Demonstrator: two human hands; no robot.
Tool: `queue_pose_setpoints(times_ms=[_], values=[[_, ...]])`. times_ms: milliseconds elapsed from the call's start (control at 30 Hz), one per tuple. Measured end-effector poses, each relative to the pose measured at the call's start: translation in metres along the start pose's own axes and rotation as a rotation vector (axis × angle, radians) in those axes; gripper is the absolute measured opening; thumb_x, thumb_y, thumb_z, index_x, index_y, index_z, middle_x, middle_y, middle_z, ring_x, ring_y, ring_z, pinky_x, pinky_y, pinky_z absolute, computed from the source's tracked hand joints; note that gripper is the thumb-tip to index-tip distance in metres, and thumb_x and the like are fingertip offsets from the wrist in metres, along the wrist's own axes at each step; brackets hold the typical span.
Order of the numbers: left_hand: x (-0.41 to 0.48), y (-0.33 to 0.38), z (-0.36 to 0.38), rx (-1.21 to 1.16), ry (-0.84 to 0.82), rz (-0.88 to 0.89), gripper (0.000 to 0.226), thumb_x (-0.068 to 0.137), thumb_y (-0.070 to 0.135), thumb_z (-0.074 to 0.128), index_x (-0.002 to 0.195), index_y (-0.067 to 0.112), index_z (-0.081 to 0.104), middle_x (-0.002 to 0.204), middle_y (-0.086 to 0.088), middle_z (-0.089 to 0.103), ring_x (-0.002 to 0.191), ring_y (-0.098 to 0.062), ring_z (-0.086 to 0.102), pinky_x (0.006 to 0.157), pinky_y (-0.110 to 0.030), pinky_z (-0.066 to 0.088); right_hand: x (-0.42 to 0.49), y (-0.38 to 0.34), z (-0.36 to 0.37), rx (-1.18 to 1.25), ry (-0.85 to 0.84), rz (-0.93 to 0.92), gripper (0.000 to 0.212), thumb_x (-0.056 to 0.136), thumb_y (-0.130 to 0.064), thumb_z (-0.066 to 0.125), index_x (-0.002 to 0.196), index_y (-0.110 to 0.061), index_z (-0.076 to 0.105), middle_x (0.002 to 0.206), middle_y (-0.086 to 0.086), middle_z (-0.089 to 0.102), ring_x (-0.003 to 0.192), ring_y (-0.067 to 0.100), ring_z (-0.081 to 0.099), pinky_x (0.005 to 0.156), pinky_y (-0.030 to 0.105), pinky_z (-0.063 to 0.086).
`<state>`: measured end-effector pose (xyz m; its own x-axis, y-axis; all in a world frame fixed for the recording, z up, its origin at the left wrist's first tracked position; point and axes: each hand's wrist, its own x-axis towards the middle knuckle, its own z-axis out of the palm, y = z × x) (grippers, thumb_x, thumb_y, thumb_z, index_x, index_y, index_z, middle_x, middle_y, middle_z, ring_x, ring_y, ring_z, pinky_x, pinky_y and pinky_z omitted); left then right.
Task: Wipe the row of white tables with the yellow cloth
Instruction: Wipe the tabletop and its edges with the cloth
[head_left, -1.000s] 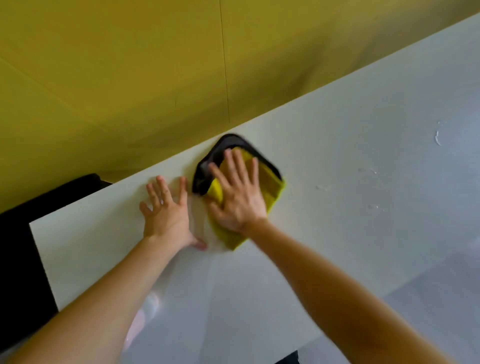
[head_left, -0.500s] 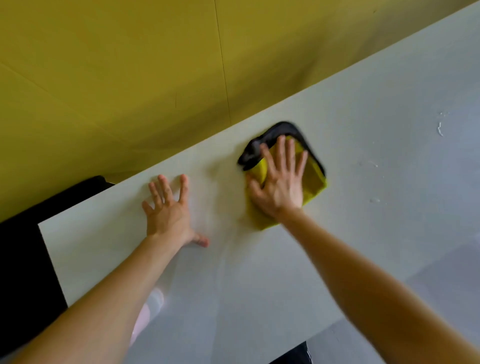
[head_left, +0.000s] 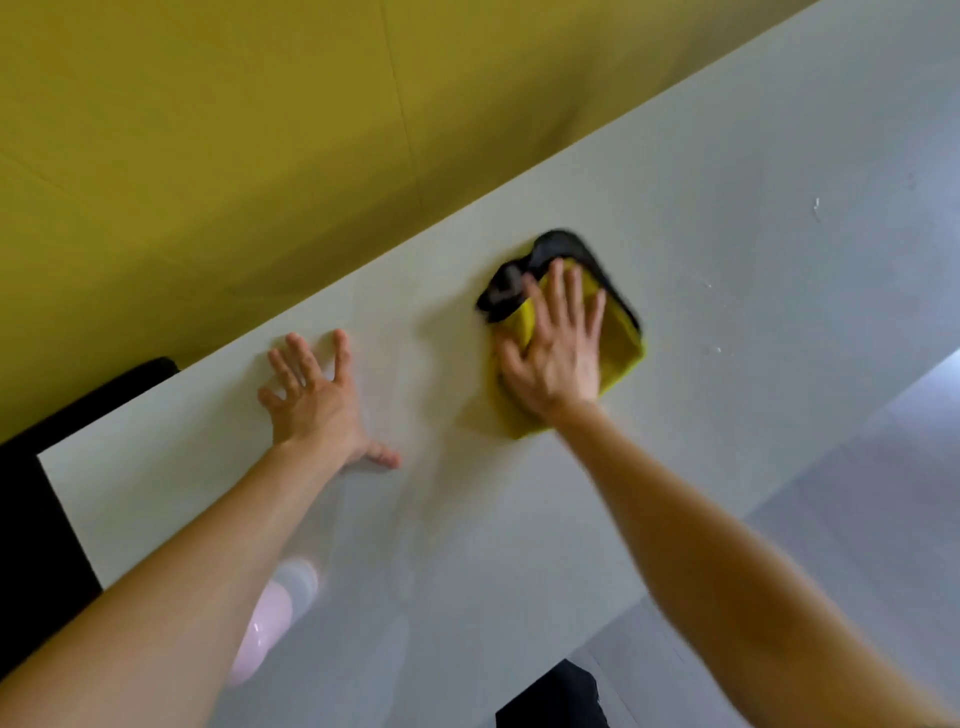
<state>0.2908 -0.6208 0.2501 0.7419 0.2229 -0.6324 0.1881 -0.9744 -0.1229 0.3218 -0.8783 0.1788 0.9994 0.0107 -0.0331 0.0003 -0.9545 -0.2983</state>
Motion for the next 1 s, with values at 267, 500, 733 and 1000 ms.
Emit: queue_pose_setpoints(times_ms=[267,500,733,1000], values=[[-0.03,0.016,0.009,0.159,0.159,0.39,0.122,0.089,0.048,0.086,0.173,0.034,0.0,0.179,-0.014,-0.007,0.167,-0.037,0.002,0.122,-0.058,0.039,-0.089,0.011,0.01,0.047,-0.019,-0.23,0.074,0.095,-0.044,0.059,0.161,-0.013,0.049,0.18,0.012,0.022,0.169,0.03,0.013,0.132,0.065,0.014],[-0.042,0.03,0.03,0.288,0.081,0.416,0.162,0.067,0.07,0.092,0.167,0.031,-0.029,0.175,-0.02,-0.031,0.165,-0.046,-0.02,0.132,-0.066,0.018,-0.062,0.069,-0.017,0.04,0.127,0.151,0.073,0.1,-0.042,0.053,0.17,-0.036,0.031,0.183,0.009,0.009,0.169,0.03,0.005,0.128,0.074,0.006],[-0.042,0.029,0.028,0.281,0.124,0.423,0.162,0.063,0.075,0.093,0.169,0.035,-0.023,0.177,-0.017,-0.026,0.167,-0.044,-0.014,0.131,-0.064,0.023,-0.167,-0.049,0.028,0.052,-0.046,-0.199,0.066,0.106,-0.065,0.051,0.163,-0.032,0.046,0.183,0.004,0.011,0.17,0.031,0.001,0.13,0.07,0.006],[-0.041,0.026,0.03,0.286,0.14,0.417,0.162,0.065,0.077,0.09,0.167,0.037,-0.028,0.178,-0.014,-0.027,0.168,-0.04,-0.015,0.133,-0.059,0.022,-0.062,0.067,-0.01,0.017,0.176,0.272,0.062,0.104,-0.057,0.051,0.159,-0.03,0.052,0.18,0.004,0.023,0.168,0.028,0.014,0.133,0.064,0.008]])
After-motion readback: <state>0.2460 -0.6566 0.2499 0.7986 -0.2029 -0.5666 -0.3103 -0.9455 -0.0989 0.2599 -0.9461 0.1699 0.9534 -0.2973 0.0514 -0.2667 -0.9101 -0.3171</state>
